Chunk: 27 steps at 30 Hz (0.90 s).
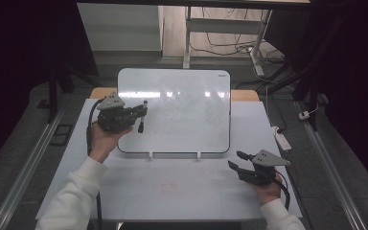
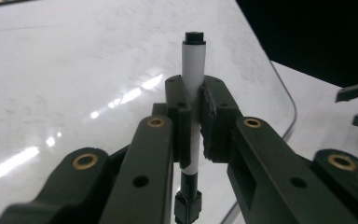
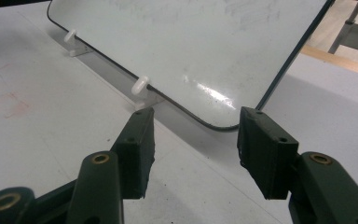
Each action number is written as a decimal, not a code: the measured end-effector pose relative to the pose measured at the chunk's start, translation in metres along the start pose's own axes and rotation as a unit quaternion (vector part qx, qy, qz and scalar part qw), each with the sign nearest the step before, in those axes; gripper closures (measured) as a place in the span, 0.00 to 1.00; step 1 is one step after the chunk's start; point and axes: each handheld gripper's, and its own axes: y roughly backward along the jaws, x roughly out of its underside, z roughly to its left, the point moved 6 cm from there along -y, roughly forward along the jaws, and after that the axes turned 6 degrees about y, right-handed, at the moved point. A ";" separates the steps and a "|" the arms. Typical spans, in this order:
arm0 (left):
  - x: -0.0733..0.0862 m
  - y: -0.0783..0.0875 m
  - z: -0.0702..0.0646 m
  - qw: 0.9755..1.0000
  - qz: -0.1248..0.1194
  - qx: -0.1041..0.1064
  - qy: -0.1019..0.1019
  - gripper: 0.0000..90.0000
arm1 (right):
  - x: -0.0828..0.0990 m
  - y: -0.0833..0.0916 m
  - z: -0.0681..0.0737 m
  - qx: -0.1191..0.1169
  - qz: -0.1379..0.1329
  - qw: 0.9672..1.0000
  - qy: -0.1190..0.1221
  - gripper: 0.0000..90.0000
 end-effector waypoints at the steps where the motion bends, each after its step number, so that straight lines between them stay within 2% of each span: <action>1: -0.002 0.000 0.003 1.000 0.002 -0.003 -0.001 0.91 | 0.000 -0.001 0.000 0.000 -0.001 1.000 -0.001 0.52; 8: -0.019 -0.003 0.023 0.999 0.020 -0.029 -0.001 0.91 | 0.002 -0.002 -0.002 0.004 0.003 1.000 -0.002 0.52; 14: -0.035 -0.009 0.039 0.998 0.039 -0.052 -0.004 0.91 | 0.004 -0.002 -0.003 0.007 0.004 1.000 0.000 0.52; 21: -0.050 -0.014 0.063 0.995 0.058 -0.080 0.012 0.91 | 0.005 -0.004 -0.002 0.006 0.011 1.000 0.003 0.52; 27: -0.055 -0.015 0.081 0.993 0.067 -0.097 0.028 0.91 | 0.007 -0.007 0.000 0.004 0.015 1.000 0.004 0.52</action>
